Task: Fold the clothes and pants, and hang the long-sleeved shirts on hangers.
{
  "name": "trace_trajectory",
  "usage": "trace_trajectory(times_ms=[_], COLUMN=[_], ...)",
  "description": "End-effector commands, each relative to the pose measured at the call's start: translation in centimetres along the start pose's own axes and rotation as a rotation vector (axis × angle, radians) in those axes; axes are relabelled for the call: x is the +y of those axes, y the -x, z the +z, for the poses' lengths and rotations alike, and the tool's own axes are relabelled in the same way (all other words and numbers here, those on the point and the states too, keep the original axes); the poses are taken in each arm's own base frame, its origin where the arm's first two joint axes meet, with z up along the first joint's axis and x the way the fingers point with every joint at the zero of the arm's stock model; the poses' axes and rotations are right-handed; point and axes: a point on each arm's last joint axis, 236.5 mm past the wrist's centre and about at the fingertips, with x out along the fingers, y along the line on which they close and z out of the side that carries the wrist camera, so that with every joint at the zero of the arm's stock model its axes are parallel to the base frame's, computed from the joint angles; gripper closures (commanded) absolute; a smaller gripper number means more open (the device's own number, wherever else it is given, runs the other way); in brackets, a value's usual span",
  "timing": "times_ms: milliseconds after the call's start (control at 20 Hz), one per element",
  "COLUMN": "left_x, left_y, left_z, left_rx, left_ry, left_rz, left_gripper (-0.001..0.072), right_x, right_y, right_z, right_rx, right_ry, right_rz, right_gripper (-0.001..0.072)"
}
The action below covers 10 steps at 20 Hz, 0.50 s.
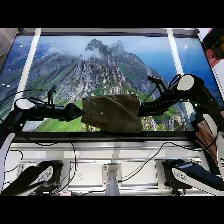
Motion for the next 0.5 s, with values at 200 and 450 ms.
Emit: trace_trajectory(times_ms=[200, 450], left_x=[0.9, 1.0], left_y=[-0.6, -0.4], left_z=[1.2, 1.8], left_rx=[-0.038, -0.061], left_ry=[0.01, 0.016], left_rz=[0.026, 0.025], left_gripper=[0.03, 0.03], right_x=[-1.1, -8.2], right_y=[0.3, 8.0], right_z=[2.3, 5.4], right_rx=[-0.094, -0.199], right_ry=[0.021, 0.149], right_rz=[-0.049, -0.491], right_gripper=[0.0155, 0.0323])
